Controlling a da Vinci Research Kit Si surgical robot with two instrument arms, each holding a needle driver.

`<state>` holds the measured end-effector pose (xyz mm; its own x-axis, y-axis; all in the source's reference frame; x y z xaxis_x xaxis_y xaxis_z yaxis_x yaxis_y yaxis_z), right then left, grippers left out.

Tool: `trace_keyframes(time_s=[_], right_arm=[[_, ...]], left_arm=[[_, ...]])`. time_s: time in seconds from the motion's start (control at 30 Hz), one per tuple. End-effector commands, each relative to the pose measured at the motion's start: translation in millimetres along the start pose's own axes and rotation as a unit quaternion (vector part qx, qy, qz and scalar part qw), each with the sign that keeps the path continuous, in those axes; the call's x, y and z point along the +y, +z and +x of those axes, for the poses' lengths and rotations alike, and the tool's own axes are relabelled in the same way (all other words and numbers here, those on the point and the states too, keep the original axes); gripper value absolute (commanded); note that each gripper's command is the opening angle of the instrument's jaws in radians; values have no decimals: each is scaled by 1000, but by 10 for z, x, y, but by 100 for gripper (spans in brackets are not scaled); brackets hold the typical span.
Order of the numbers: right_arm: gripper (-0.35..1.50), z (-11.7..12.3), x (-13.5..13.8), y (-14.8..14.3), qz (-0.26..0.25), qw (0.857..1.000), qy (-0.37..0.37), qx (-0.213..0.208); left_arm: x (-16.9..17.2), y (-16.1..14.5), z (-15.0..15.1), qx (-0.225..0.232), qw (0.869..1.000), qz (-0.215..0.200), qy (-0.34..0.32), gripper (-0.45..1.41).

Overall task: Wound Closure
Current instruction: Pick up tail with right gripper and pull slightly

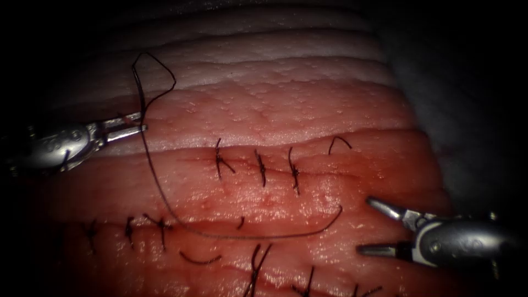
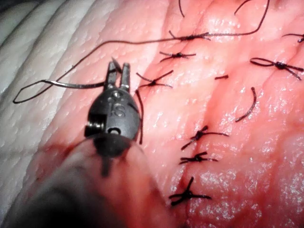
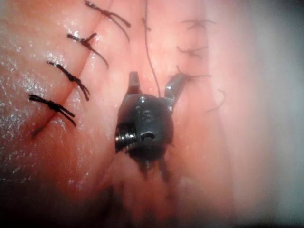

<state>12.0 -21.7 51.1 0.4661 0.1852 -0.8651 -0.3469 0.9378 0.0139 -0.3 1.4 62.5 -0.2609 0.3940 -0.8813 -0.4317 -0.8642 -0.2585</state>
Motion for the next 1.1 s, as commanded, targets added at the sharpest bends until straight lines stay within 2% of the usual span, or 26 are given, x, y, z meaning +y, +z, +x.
trace_keyframes(time_s=[0.03, 0.13, 0.27, 0.47, 0.53, 0.67, 0.7, 0.73, 0.8, 0.9, 0.97, 1.03, 1.1], right_arm=[[103, -14, 15, 12, -2, 1000, 6, 12], [96, -30, 35, 34, -5, 999, 8, 39], [93, -43, 49, 58, -4, 997, 16, 78], [86, -53, 66, 91, 3, 995, 17, 98], [69, -57, 71, 97, 1, 995, 16, 97], [54, -59, 74, 101, -1, 995, 17, 98], [34, -59, 74, 102, 0, 995, 17, 97], [31, -59, 74, 103, 1, 995, 17, 96], [-35, -61, 76, 103, 13, 996, 16, 84], [-35, -61, 77, 103, 25, 996, 45, 74], [-35, -58, 79, 106, 58, 990, 113, 61], [-35, -57, 83, 108, 73, 986, 143, 47], [-35, -58, 90, 110, 84, 975, 202, 31]], left_arm=[[0, 6, -2, 0, 1000, 1, 1, -45], [3, 4, 0, 1, 1000, 0, 1, -45], [3, 4, 1, 1, 1000, 0, 1, -45], [3, 3, 0, 1, 1000, 0, 1, -45], [4, 2, 0, 1, 1000, 0, 1, -45], [4, 2, 1, 1, 1000, 0, 1, -45], [4, 1, 1, 1, 1000, 0, 1, -45], [4, 1, 1, 0, 1000, 0, 1, -45], [5, 1, 1, 0, 1000, 0, 1, -45], [5, 1, 1, -1, 1000, -1, 1, -45], [5, 1, 2, 0, 1000, -2, 1, -45], [5, 1, 2, 0, 1000, -2, 1, -45], [6, 1, 1, 0, 1000, -2, 1, -45]])
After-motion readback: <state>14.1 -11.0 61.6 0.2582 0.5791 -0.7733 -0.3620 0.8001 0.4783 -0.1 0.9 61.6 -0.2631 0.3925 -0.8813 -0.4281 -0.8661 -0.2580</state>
